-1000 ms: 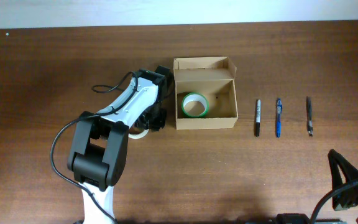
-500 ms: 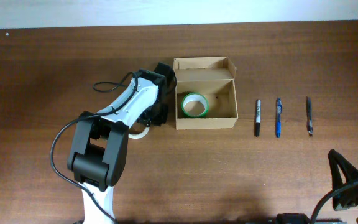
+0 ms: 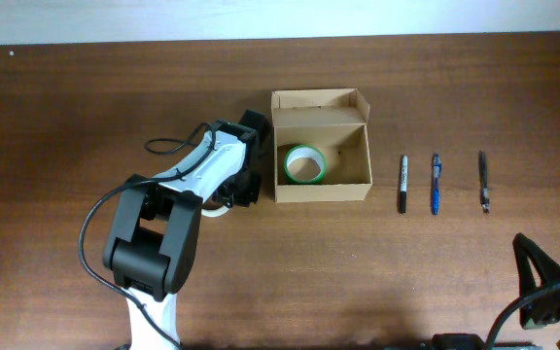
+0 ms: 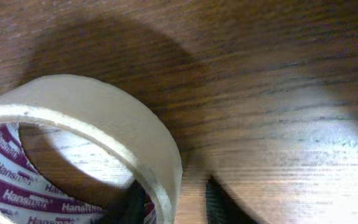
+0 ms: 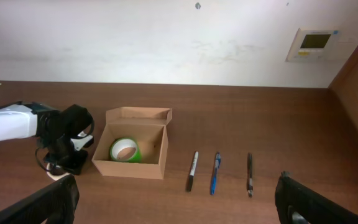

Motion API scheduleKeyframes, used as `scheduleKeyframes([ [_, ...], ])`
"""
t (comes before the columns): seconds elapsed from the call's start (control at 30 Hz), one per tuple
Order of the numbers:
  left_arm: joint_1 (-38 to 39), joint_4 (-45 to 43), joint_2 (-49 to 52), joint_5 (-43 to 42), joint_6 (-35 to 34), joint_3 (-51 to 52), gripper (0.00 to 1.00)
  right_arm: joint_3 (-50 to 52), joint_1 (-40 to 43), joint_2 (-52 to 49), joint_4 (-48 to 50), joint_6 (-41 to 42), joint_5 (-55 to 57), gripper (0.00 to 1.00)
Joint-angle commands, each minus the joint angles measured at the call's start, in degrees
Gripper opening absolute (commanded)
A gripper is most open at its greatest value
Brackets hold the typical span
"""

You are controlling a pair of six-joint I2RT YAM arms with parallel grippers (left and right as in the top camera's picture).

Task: Pack container
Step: 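Grasp the white masking tape roll's rim with the left gripper, then lift the white tape and carry it over the box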

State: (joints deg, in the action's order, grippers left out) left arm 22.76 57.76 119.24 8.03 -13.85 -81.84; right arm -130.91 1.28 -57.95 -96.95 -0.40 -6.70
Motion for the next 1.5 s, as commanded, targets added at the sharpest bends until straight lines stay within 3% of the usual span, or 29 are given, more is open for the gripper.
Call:
scheduleKeyframes([
  [0.0, -0.04, -0.63, -0.81, 0.17, 0.63, 1.18, 0.02, 0.26, -0.59, 0.11, -0.37, 0.07, -0.35, 0.99],
  [0.37, -0.04, 1.44, -3.85, 1.31, 1.29, -1.77, 0.02, 0.26, -0.59, 0.11, -0.37, 0.07, -0.35, 0.99],
  [0.6, -0.02, 5.53, -13.68, 1.4, 5.18, -20.94, 0.02, 0.26, -0.59, 0.11, -0.37, 0.07, -0.42, 0.99],
  [0.8, 1.88, 4.33, -14.27, -0.09, 8.5, -34.38, 0.02, 0.26, -0.59, 0.11, -0.37, 0.07, -1.86, 0.99],
  [1.07, 11.02, 2.95, -11.41, -8.94, 10.62, -34.77, 0.02, 0.24, -0.57, 0.13, -0.37, 0.07, -3.06, 0.99],
  [1.27, 18.16, 4.98, -6.54, -9.22, 12.87, -34.77, 0.02, 0.24, -0.59, 0.13, -0.37, 0.07, -3.39, 0.99],
  [1.47, 20.98, 10.84, -2.38, -9.4, 19.96, -34.56, 0.02, 0.24, -0.59, 0.13, -0.37, 0.07, -3.39, 0.99],
])
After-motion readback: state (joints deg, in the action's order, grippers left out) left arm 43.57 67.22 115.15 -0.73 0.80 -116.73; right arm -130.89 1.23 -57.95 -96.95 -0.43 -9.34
